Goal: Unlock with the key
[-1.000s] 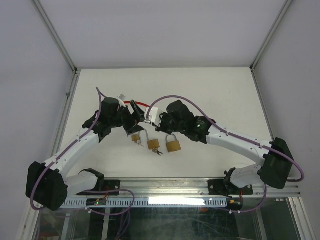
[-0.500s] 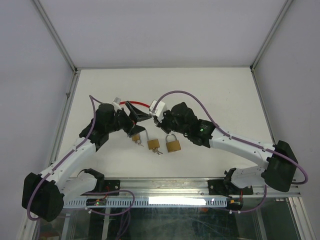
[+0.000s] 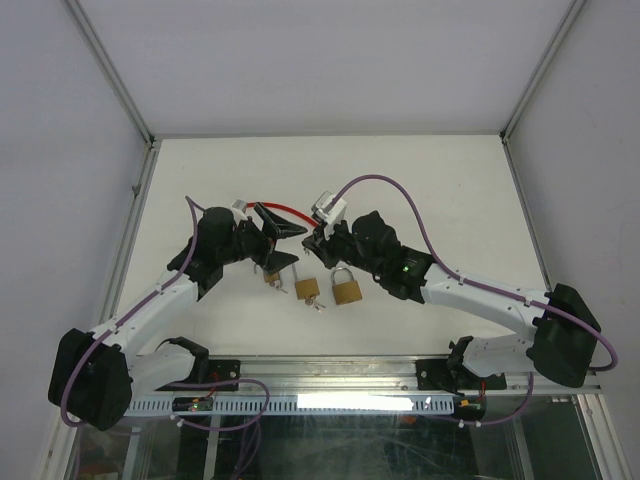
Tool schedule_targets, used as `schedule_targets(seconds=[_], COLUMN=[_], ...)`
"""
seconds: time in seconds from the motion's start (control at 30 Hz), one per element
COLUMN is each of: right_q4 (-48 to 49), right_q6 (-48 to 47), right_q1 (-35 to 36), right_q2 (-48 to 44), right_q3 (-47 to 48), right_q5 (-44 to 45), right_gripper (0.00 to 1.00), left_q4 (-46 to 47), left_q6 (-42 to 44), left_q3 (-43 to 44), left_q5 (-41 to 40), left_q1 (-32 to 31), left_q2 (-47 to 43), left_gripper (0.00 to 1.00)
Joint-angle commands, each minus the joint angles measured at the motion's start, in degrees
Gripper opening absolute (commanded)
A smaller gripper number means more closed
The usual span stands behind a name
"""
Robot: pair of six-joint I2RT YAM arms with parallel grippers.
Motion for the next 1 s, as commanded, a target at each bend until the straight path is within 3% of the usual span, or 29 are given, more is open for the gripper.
schedule_targets(seconds=[0.0,0.73,0.97], right_q4=[4.7,12.1,11.1], right_q6=[-1.2,1.6,2.7], right_q1=[0.3,0.9,1.3], right_q2=[-0.1,3.1,2.0], right_q3=[2.0,2.6,0.7], right_q5=[-2.2,-4.6,-5.1], right_gripper=[0.0,0.0,0.0], left_q4=[4.0,5.1,5.9], left_q6=[-1.7,-2.8,-2.6], left_q3=[0.5,0.8,0.7], left_q5=[3.0,5.1,2.5], left_q1=[0.3,0.3,0.3], left_q2=[0.4,3.2,0.9], left_gripper=[0.9,0.85,0.74])
